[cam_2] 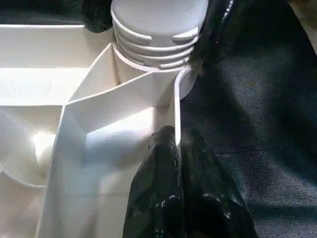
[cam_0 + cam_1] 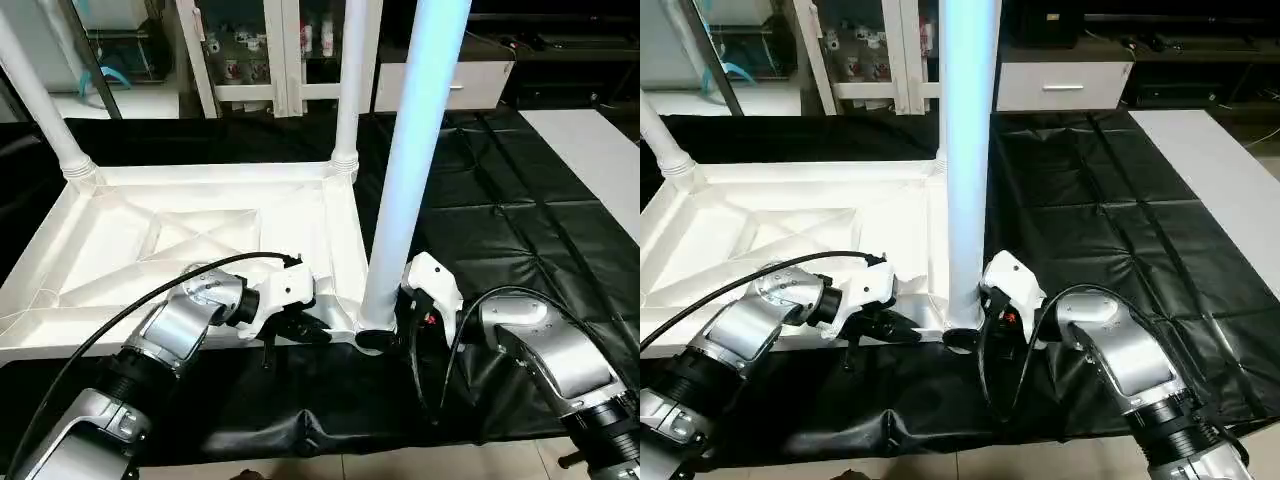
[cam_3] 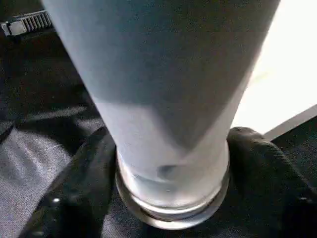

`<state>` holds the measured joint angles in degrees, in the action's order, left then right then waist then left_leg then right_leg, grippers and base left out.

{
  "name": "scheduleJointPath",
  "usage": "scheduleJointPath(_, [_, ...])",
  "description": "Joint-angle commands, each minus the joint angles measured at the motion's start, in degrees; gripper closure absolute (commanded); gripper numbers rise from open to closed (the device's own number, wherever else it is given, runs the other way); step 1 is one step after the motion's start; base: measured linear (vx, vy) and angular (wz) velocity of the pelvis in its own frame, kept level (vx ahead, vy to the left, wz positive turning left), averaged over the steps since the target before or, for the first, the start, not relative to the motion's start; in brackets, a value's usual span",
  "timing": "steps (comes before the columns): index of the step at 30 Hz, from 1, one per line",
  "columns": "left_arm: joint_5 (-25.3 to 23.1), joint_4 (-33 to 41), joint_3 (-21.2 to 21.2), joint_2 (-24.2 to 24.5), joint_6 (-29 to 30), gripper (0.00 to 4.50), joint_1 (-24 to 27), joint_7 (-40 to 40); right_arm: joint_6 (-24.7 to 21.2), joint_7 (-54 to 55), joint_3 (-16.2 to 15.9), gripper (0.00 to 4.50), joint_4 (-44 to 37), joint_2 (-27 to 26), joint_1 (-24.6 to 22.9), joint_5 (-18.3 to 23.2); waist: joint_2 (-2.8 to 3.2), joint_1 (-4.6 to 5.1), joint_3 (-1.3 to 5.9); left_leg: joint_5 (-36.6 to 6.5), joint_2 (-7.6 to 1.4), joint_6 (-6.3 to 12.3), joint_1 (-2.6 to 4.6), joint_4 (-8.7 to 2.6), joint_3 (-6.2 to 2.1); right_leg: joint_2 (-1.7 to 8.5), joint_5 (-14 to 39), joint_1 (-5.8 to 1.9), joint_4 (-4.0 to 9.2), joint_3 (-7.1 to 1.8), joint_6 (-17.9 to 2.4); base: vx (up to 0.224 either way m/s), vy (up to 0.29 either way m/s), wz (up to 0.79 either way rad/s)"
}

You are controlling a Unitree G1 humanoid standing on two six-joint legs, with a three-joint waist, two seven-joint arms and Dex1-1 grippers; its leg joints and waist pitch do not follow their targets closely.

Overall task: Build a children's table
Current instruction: Rotate leg to tighten

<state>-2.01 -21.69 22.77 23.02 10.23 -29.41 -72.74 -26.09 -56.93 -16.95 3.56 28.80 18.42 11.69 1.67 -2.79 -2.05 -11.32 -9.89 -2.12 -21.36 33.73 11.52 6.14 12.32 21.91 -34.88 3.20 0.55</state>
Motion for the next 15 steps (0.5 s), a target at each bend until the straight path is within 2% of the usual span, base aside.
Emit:
scheduleJointPath(1, [-1.2, 0.1, 2.7, 0.4, 0.7, 4.5, 1.3, -1.1, 0.1, -0.2, -0.6, 1.37, 0.6, 0.1, 0.9, -0.4, -0.41, 0.16, 2.95, -8.7, -3.46, 3.1, 0.93, -3.96, -1.4, 2.57, 1.5, -2.11, 3.47, -2.38, -15.7, 0.0, 0.0, 0.0])
scheduleJointPath(2, [-1.2, 0.1, 2.7, 0.5, 0.8, 4.5, 1.3, -1.1, 0.1, -0.2, -0.6, 1.55, 0.7, 0.0, 0.9, -0.5, -0.39, 0.17, 2.96, -8.6, -3.46, 3.13, 0.95, -3.95, -1.41, 2.57, 1.5, -2.1, 3.46, -2.38, -15.7, 0.0, 0.0, 0.0])
scheduleJointPath(8, [-1.2, -0.1, 3.0, 0.1, 1.2, 4.5, 1.4, -1.0, -0.3, 3.1, 0.2, 1.75, 2.3, -2.3, 0.8, -0.8, -0.23, 0.47, 2.84, -10.0, -3.43, 2.63, 0.95, -4.06, -1.42, 2.53, 2.9, -2.03, 3.61, -2.36, -15.9, 0.0, 0.0, 0.0])
scheduleJointPath(11, [-1.5, -1.4, 2.5, -1.1, 1.3, 4.5, 1.1, 1.2, -0.1, 8.9, 2.2, 1.78, 4.7, -6.0, 1.0, -1.4, -0.12, 0.86, 2.54, -13.6, -3.4, 0.93, 0.99, -4.46, -1.6, 2.61, 8.2, -1.92, 4.11, -2.39, -15.0, 0.0, 0.0, 0.0])
scheduleJointPath(12, [-1.5, -1.4, 2.5, -1.1, 1.3, 4.5, 1.1, 1.2, -0.1, 8.9, 2.2, 1.78, 4.7, -6.0, 1.0, -1.4, -0.23, 1.21, 2.37, -15.8, -3.32, -0.03, 0.97, -4.7, -1.69, 2.53, 11.5, -1.86, 4.41, -2.39, -14.1, 0.0, 0.0, 0.0])
scheduleJointPath(13, [-1.7, -2.6, 2.0, -2.4, 1.3, 4.5, 0.7, 3.3, 0.5, 12.1, 3.2, 1.78, 6.1, -8.3, 1.1, -1.6, -0.22, 1.37, 2.33, -17.4, -3.33, -0.76, 0.99, -4.82, -1.87, 2.66, 14.6, -1.85, 4.67, -2.41, -13.1, 0.0, 0.0, 0.0])
scheduleJointPath(14, [-2.0, -4.1, 1.4, -3.9, 1.3, 4.5, 0.0, 6.0, 1.3, 15.5, 4.2, 1.78, 7.7, -10.7, 1.3, -1.8, -0.19, 1.5, 2.27, -18.1, -3.32, -1.1, 1.04, -4.86, -1.86, 2.61, 15.8, -1.68, 4.78, -2.44, -12.6, 0.0, 0.0, 0.0])
scheduleJointPath(15, [-2.4, -5.9, 0.7, -5.7, 1.5, 4.5, -0.8, 9.3, 2.4, 19.4, 5.3, 1.78, 9.5, -13.4, 1.6, -2.0, -0.19, 1.64, 2.15, -20.2, -3.23, -2.05, 1.39, -4.84, -1.85, 2.67, 19.0, -1.11, 5.23, -2.51, -11.9, 0.0, 0.0, 0.0])
